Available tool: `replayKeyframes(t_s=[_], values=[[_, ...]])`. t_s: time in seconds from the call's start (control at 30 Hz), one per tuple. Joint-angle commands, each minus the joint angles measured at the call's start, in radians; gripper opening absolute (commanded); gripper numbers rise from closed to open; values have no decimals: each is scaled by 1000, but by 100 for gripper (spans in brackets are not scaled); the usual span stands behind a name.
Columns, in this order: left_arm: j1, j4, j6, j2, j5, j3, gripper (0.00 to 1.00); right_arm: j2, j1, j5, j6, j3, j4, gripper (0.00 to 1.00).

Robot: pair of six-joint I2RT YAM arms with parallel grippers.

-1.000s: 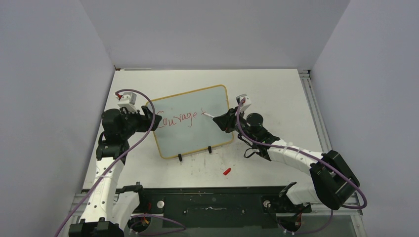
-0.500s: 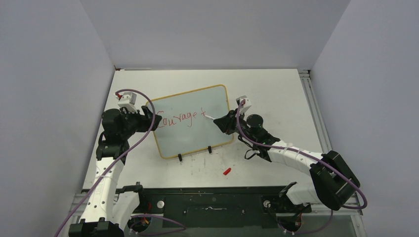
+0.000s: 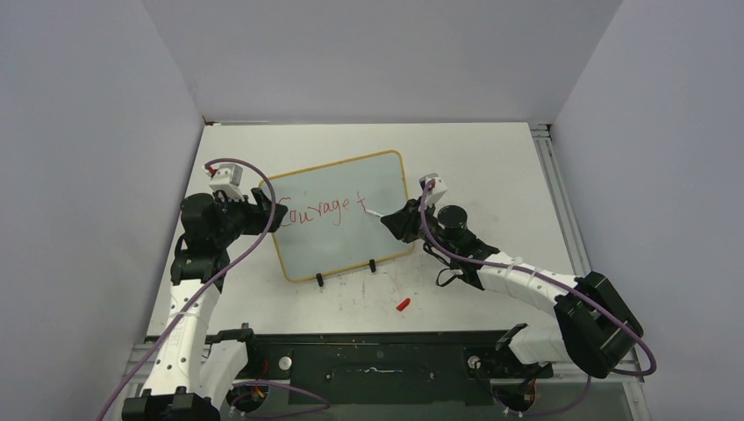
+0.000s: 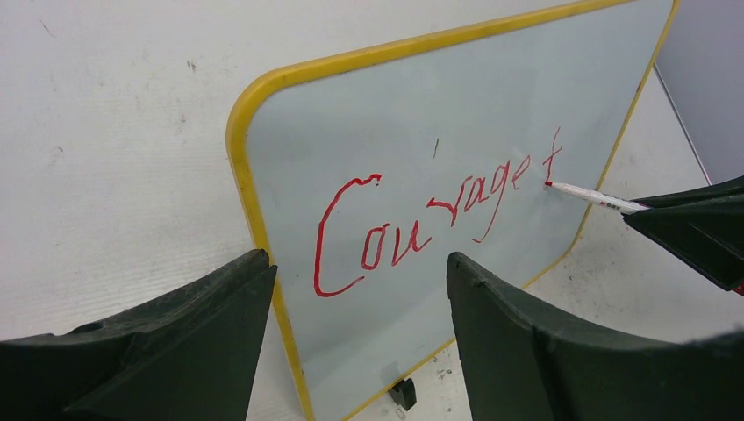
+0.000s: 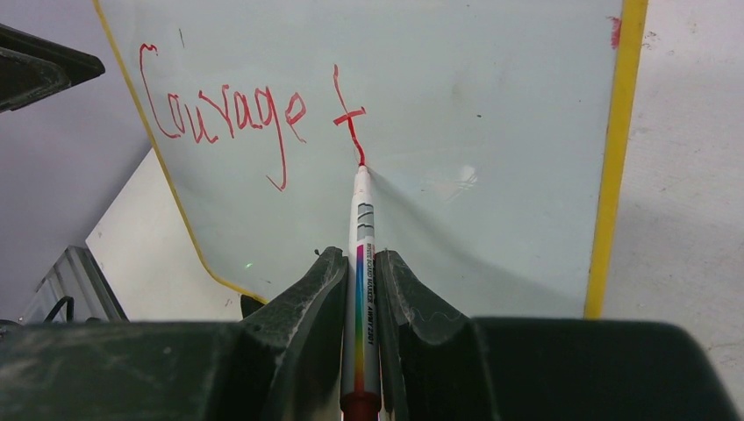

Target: Write a sentence on the whiteboard

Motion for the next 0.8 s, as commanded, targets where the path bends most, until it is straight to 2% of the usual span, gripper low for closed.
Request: replayKeyframes(t_s=[0.0,0.37,0.77], values=[[7,46,0,-16,21,28,70,-26,5,37,-24,-6,-11,5],[8,46,0,-17,19,28,70,-76,8,105,-52,16,-54,5],[9,46,-2,-13,24,28,70,-108,7,81,-44,52,-8,5]])
